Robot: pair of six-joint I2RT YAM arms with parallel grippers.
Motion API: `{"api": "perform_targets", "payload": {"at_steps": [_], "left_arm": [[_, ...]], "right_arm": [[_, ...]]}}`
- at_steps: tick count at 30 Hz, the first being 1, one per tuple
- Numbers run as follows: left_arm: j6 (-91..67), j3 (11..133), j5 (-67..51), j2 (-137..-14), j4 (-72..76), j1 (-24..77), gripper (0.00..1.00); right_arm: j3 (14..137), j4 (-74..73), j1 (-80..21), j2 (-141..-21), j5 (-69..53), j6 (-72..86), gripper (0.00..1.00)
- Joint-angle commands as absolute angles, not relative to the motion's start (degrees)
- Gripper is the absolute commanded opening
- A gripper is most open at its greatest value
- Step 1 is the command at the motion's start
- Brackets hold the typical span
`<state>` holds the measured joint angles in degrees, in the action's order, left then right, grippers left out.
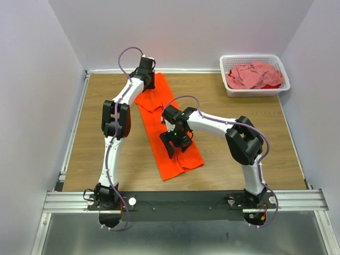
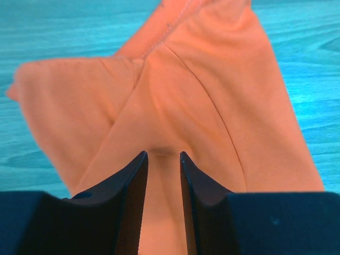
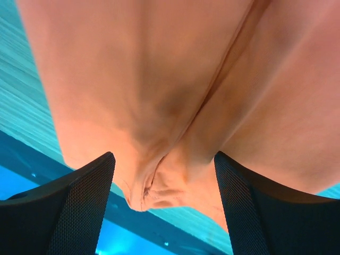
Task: Fold and stack the t-shirts
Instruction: Fold the tshirt
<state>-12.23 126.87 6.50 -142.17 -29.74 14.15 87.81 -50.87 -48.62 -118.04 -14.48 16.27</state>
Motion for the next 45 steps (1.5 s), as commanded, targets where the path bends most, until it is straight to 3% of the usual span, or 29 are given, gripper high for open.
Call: {"api": "perform_targets", "payload": {"at_steps": [1,5,10,16,19,21,27,45], "left_arm": [[-11.86,125.17,9.67,-131.7,-28.92,12.84,0.42],[-13.88,116.74,-1.47,-121.57,-23.05,9.15,0.46],[-17.67,102.59,-7.21,-108.74,-19.34,6.41,0.52],[-18.45,82.41,1.65,-92.59,-19.42,12.21,0.54],[-22.14,71.48,6.32,-83.98,-20.65,15.11,0.54],[-25.9,63.68,7.03,-78.09,-21.0,16.43,0.54],[-31.9,49.86,5.11,-69.01,-22.24,19.24,0.54],[-27.86,43.42,-1.85,-70.05,-19.95,22.32,0.53]], "right_arm": [[89.74,-48.78,-47.29,-113.05,-10.47,17.31,0.83],[88.86,-48.78,-43.34,-108.38,-8.09,16.88,0.83],[82.54,-48.34,-41.92,-104.07,-6.24,14.77,0.78],[75.59,-44.48,-42.01,-100.73,-9.04,14.15,0.6],[73.4,-42.46,-42.27,-100.2,-12.99,13.28,0.43],[72.25,-40.88,-43.5,-100.2,-15.11,13.01,0.37],[68.65,-39.2,-47.54,-100.02,-16.26,13.7,0.37],[68.2,-38.41,-52.2,-101.78,-12.22,21.97,0.45]]}}
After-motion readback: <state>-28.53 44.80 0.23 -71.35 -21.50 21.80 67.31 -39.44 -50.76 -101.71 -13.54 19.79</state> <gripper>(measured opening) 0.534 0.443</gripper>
